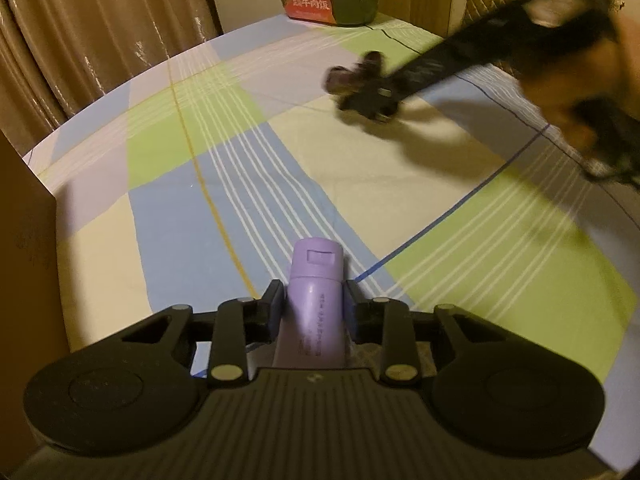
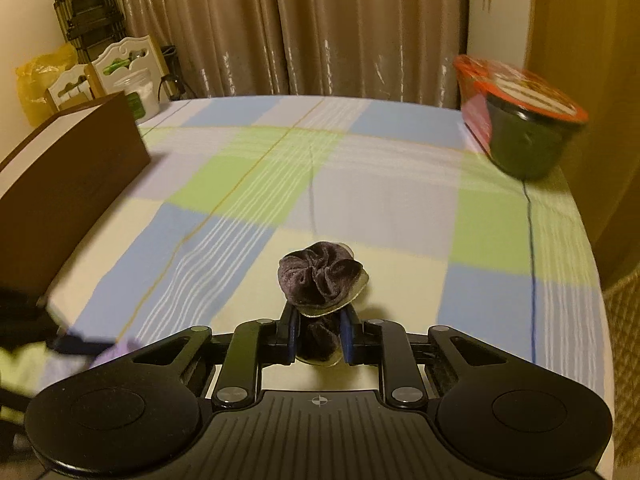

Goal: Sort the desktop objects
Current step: 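Grasp the lavender tube with the left gripper while the right gripper grasps the dark scrunchie, then carry the lavender tube and scrunchie with both grippers over the brown box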

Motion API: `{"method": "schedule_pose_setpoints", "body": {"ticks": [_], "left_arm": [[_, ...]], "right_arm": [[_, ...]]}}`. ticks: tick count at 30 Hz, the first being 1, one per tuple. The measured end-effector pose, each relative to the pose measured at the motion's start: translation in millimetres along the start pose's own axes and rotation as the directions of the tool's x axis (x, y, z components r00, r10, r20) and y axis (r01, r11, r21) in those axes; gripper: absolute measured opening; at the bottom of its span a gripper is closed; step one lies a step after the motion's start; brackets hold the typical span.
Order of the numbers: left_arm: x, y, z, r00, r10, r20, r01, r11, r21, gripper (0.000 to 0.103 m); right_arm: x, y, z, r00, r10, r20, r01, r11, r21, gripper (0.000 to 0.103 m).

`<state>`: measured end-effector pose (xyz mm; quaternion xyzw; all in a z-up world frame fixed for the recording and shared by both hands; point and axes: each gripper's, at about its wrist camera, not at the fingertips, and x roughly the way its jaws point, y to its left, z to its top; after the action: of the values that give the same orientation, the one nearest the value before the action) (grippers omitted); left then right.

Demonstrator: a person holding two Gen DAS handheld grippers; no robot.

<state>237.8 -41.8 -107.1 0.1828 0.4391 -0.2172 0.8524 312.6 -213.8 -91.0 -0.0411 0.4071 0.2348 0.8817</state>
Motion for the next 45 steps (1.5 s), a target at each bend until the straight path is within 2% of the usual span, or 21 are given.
{"method": "schedule_pose_setpoints", "body": {"ticks": [11, 21, 33, 41, 45], "left_arm": [[-63, -10, -20, 0.998, 0.034, 0.062, -0.030, 0.997, -0.074, 0.026], [-132, -25, -44, 0.989, 0.095, 0.114, -0.078, 0.986, -0.147, 0.026], [-196, -19, -67, 0.974, 0.159, 0.163, -0.128, 0.974, -0.185, 0.026], [-224, -3, -98, 0.966, 0.202, 0.164, -0.165, 0.962, -0.218, 0.026], [-237, 8, -116, 0.958, 0.256, 0.131, -0.212, 0.936, -0.281, 0.026]], "right_arm": [[-74, 39, -48, 0.999, 0.035, -0.023, -0.034, 0.999, 0.032, 0.020], [-125, 71, -52, 0.998, 0.063, 0.027, -0.062, 0.998, -0.017, 0.020], [-154, 120, -49, 0.992, 0.099, 0.078, -0.093, 0.992, -0.082, 0.020], [-153, 159, -53, 0.984, 0.163, 0.069, -0.152, 0.978, -0.145, 0.020], [-152, 178, -54, 0.979, 0.195, 0.063, -0.181, 0.968, -0.176, 0.020]]}}
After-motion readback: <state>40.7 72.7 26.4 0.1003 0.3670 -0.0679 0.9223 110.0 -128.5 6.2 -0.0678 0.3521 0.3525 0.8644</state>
